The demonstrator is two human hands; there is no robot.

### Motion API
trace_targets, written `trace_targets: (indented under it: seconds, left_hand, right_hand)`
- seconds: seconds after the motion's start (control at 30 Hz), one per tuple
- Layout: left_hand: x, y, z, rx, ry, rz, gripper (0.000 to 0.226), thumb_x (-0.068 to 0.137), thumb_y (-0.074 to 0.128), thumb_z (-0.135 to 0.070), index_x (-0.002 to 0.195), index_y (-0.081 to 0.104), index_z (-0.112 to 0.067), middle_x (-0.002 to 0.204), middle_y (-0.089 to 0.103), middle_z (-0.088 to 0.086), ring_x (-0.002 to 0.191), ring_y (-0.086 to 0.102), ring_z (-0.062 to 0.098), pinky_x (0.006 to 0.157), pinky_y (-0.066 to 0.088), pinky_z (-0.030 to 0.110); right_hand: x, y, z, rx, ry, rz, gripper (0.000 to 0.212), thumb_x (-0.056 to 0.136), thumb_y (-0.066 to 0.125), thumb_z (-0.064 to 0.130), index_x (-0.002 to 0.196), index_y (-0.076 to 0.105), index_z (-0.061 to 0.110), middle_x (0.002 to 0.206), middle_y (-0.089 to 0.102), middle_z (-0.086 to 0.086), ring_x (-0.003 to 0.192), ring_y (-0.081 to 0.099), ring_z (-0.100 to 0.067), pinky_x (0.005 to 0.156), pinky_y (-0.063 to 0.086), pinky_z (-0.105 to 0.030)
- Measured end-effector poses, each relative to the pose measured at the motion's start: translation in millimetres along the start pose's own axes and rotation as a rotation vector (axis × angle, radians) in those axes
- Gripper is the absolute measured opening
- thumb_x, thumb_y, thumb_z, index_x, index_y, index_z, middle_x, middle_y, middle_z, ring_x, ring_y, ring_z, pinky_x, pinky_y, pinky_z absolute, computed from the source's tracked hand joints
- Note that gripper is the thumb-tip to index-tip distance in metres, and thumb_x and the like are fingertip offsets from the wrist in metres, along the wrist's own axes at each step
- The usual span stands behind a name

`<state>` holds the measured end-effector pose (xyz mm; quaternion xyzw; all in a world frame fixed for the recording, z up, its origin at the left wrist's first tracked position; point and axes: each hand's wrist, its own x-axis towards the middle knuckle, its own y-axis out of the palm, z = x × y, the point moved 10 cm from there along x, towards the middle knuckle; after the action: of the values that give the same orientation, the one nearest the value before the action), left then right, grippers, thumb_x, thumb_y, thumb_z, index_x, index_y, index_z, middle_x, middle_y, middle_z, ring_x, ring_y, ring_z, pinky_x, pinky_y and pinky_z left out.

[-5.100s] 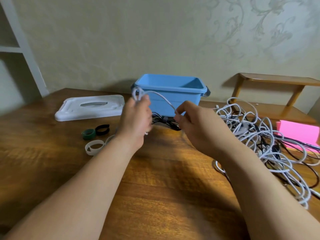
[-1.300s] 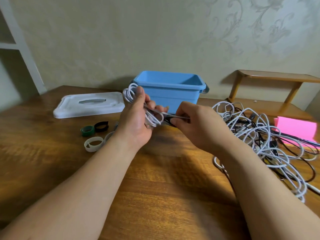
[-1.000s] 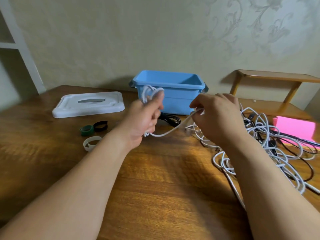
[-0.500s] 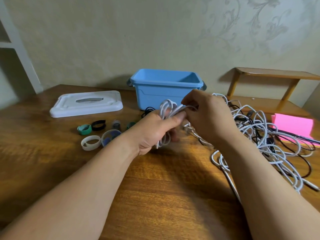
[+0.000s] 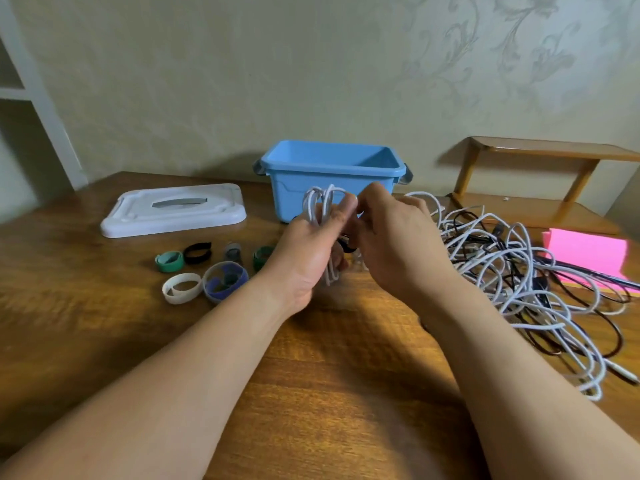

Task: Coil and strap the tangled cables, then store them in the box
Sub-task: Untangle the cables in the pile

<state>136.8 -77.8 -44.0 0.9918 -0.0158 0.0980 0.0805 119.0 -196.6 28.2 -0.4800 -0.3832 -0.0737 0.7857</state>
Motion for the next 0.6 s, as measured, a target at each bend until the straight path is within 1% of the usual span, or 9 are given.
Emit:
trace_targets:
  seconds: [0.07, 0.13, 0.23, 0.27, 0.33, 0.4, 0.43, 0.5, 0.6]
  left_hand:
    - [1.4, 1.3, 2.0, 0.007, -0.006, 0.012, 0.04, 0.096, 0.072, -0.057, 0.11, 0.08, -0.02, 0.089, 0.063, 0.012, 0.066, 0.055, 0.02, 0.066, 0.05, 0.04]
    - [2.0, 2.7, 2.3, -0.016, -0.004, 0.023, 0.036, 0.097, 0.073, -0.05, 0.108, 0.079, -0.017, 0.088, 0.062, 0.013, 0.072, 0.053, 0.026, 0.067, 0.048, 0.04]
    - [1.4, 3.5, -2.0, -0.056, 0.03, 0.013, 0.019, 0.102, 0.071, -0.037, 0.101, 0.079, -0.02, 0.084, 0.07, 0.002, 0.077, 0.061, 0.018, 0.068, 0.05, 0.034]
    - [1.5, 3.8, -3.8, -0.066, 0.051, 0.014, 0.016, 0.103, 0.07, -0.034, 0.101, 0.079, -0.021, 0.088, 0.074, 0.001, 0.081, 0.065, 0.016, 0.072, 0.052, 0.034]
    - [2.5, 3.1, -6.1, -0.072, 0.078, 0.009, 0.017, 0.104, 0.069, -0.033, 0.106, 0.08, -0.021, 0.101, 0.079, 0.004, 0.095, 0.073, 0.021, 0.083, 0.058, 0.041]
    - [3.4, -1.0, -9.2, -0.046, 0.091, -0.022, 0.022, 0.104, 0.069, -0.035, 0.115, 0.079, -0.019, 0.114, 0.08, 0.006, 0.109, 0.075, 0.025, 0.095, 0.06, 0.047]
    - [3.8, -3.3, -10.2, -0.037, 0.095, -0.034, 0.023, 0.104, 0.068, -0.035, 0.117, 0.079, -0.018, 0.116, 0.08, 0.006, 0.112, 0.074, 0.026, 0.098, 0.06, 0.048]
    - [4.3, -7.4, -11.8, -0.005, 0.106, -0.054, 0.023, 0.105, 0.068, -0.035, 0.116, 0.078, -0.018, 0.114, 0.08, 0.006, 0.111, 0.074, 0.025, 0.097, 0.058, 0.049]
    - [5.7, -8.2, -13.6, 0.1, 0.141, -0.048, 0.021, 0.104, 0.069, -0.036, 0.111, 0.078, -0.017, 0.109, 0.079, 0.006, 0.109, 0.074, 0.023, 0.094, 0.056, 0.045]
  right_hand:
    - [-1.6, 0.0, 1.8, 0.032, 0.014, 0.012, 0.011, 0.102, 0.057, 0.019, 0.103, 0.049, 0.011, 0.078, 0.072, -0.009, 0.081, 0.062, -0.043, 0.083, 0.026, -0.031]
    - [-1.9, -1.2, 3.0, 0.045, 0.009, 0.003, 0.012, 0.098, 0.056, 0.012, 0.102, 0.045, 0.013, 0.075, 0.071, -0.007, 0.076, 0.061, -0.043, 0.081, 0.026, -0.032]
    - [-2.5, -1.9, 4.5, 0.076, 0.016, -0.01, 0.015, 0.097, 0.061, 0.012, 0.104, 0.048, 0.013, 0.076, 0.073, -0.005, 0.075, 0.062, -0.039, 0.081, 0.027, -0.032]
    - [-3.0, -3.1, 4.9, 0.083, 0.017, -0.018, 0.016, 0.097, 0.063, 0.014, 0.106, 0.05, 0.012, 0.077, 0.074, -0.004, 0.076, 0.063, -0.038, 0.081, 0.028, -0.032]
    - [-4.2, -3.5, 6.9, 0.084, 0.009, -0.014, 0.02, 0.097, 0.065, 0.017, 0.111, 0.052, 0.011, 0.08, 0.074, -0.002, 0.078, 0.064, -0.038, 0.081, 0.03, -0.035]
    - [-5.4, -0.5, 11.0, 0.072, 0.0, 0.016, 0.027, 0.097, 0.065, 0.019, 0.118, 0.051, 0.012, 0.084, 0.076, -0.002, 0.081, 0.064, -0.039, 0.084, 0.034, -0.039]
    - [-5.9, 1.4, 12.4, 0.073, -0.002, 0.029, 0.029, 0.097, 0.065, 0.02, 0.121, 0.05, 0.013, 0.086, 0.077, -0.003, 0.083, 0.065, -0.04, 0.086, 0.036, -0.04]
    - [-6.1, 2.3, 11.7, 0.096, -0.005, 0.021, 0.032, 0.099, 0.065, 0.021, 0.124, 0.048, 0.013, 0.086, 0.078, -0.003, 0.084, 0.066, -0.04, 0.084, 0.038, -0.041]
    - [-3.7, -1.5, 4.3, 0.121, -0.001, -0.005, 0.031, 0.101, 0.059, 0.018, 0.127, 0.044, 0.014, 0.073, 0.073, 0.0, 0.075, 0.066, -0.037, 0.074, 0.04, -0.042]
